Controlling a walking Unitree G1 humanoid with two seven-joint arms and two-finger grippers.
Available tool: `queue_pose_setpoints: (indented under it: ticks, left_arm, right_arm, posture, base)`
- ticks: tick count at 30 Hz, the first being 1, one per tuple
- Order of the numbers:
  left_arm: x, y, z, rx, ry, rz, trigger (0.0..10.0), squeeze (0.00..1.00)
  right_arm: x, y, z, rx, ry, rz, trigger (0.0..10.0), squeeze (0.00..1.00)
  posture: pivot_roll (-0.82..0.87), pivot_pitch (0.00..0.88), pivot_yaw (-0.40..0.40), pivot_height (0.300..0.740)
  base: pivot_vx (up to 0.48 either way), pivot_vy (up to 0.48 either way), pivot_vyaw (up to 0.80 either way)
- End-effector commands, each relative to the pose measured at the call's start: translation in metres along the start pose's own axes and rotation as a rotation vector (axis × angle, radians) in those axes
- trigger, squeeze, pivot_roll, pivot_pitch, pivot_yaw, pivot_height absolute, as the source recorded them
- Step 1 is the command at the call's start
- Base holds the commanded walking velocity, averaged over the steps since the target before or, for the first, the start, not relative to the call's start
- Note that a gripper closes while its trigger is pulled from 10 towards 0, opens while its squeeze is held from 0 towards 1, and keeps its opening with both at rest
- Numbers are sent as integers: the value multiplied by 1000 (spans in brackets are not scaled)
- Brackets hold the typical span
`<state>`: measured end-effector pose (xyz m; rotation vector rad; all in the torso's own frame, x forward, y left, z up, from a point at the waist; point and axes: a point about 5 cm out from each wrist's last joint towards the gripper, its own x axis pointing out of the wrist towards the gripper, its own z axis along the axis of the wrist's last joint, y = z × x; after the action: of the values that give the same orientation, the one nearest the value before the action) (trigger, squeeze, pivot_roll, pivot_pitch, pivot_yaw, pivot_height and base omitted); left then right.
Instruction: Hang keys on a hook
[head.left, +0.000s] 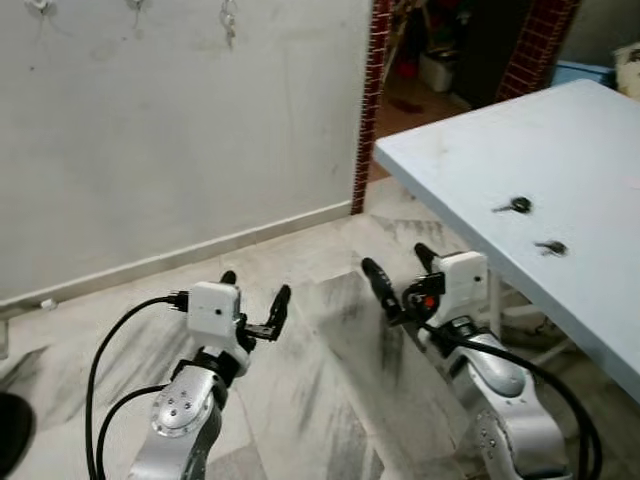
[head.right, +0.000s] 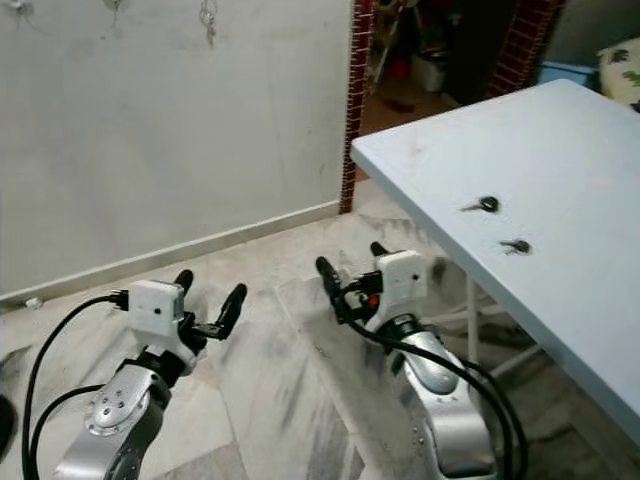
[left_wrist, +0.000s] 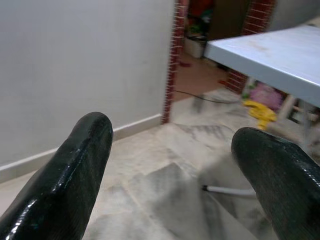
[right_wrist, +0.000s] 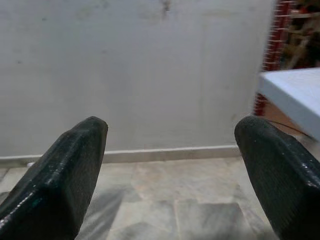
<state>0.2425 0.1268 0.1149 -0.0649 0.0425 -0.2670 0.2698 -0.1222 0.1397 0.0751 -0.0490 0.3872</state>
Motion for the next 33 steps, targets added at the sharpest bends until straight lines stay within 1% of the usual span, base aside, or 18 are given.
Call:
queue_pose_setpoints:
  ticks: [1, 10, 17, 22, 33]
  left_arm:
    - [-1, 4, 0, 4, 2, 8, 10000, 0]
    - [-1, 3, -2, -6, 11, 13, 10000, 0]
    - [-1, 4, -2, 6, 7, 19, 10000, 0]
    - [-1, 3, -1, -3, 0, 8, 10000, 0]
    - [-2, 2, -1, -9, -1, -3, 10000, 0]
  right_arm:
    - [3, 5, 1, -3, -7, 19, 10000, 0]
    - [3, 6, 2, -3, -8, 19, 10000, 0]
    - [3, 6, 1, -4, -8, 19, 10000, 0]
    - [3, 5, 1, -5, -9, 21, 10000, 0]
    - [3, 6, 1, -5, -8, 22, 10000, 0]
  posture:
    - [8, 73, 26, 740]
    - [7, 72, 28, 740]
    - [9, 68, 27, 740]
    - [10, 67, 25, 740]
    - [11, 69, 27, 740]
  base:
    - [401, -259, 0]
    - [384, -250, 0]
    - [0, 0, 0]
    - [0, 0, 0]
    - [0, -398, 0]
